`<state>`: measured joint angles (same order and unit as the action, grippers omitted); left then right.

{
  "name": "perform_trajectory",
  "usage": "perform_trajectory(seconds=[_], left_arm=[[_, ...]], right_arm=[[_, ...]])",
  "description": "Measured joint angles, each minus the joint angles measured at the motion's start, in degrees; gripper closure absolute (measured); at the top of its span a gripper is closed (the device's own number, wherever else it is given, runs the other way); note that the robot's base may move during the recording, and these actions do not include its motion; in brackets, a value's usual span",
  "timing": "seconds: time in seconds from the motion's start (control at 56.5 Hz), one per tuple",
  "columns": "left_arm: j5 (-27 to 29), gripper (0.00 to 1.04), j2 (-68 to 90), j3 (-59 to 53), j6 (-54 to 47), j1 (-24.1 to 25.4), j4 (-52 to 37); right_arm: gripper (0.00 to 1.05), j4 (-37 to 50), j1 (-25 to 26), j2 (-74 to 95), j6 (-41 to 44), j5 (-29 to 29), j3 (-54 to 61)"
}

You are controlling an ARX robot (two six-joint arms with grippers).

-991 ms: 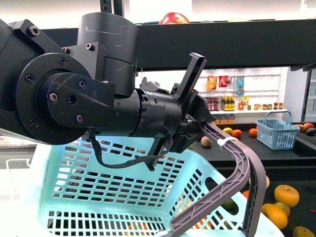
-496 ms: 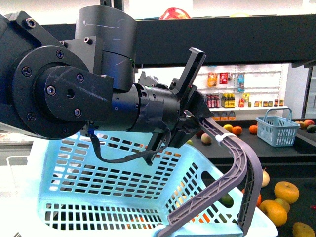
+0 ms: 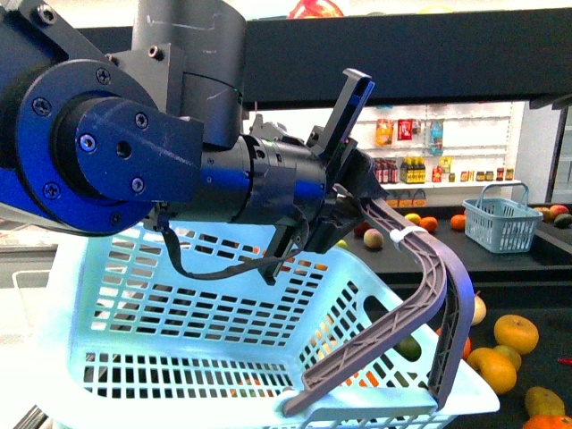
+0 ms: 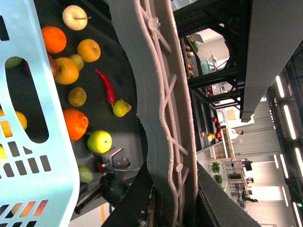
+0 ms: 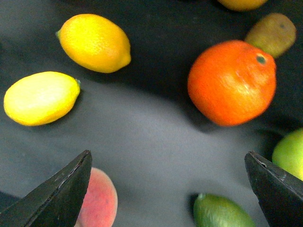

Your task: Pick lemon from shelf

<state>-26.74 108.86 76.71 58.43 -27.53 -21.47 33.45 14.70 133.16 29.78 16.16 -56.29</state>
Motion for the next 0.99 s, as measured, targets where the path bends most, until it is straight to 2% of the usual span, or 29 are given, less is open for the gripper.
perform_trajectory(seconds=[0.124, 0.177, 0.265, 0.602, 0.991], left_arm=[[0.00, 0.93, 0.00, 0.00, -0.02, 0.00, 0.00], [-0.02, 0.93, 0.00, 0.00, -0.04, 0.00, 0.00], [0.02, 0.93, 0.00, 0.00, -0.02, 0.00, 0.00], [0.00, 0.93, 0.00, 0.00, -0.04, 0.00, 0.00], [0.00, 0.93, 0.00, 0.00, -0.04, 0.00, 0.00]], right_arm=[[0.07, 1.01, -2.80, 5.70, 9.07, 1.68, -5.64], [0.07, 2.67, -4.57, 9.55, 16.00, 1.88, -9.49], [0.07, 2.62, -6.54, 14.34, 21.22, 2.64, -15.21], [0.07, -3.37, -8.98, 22.18, 20.92, 2.84, -29.31], [0.07, -9.07, -9.90, 26.56, 17.59, 2.95, -36.41]])
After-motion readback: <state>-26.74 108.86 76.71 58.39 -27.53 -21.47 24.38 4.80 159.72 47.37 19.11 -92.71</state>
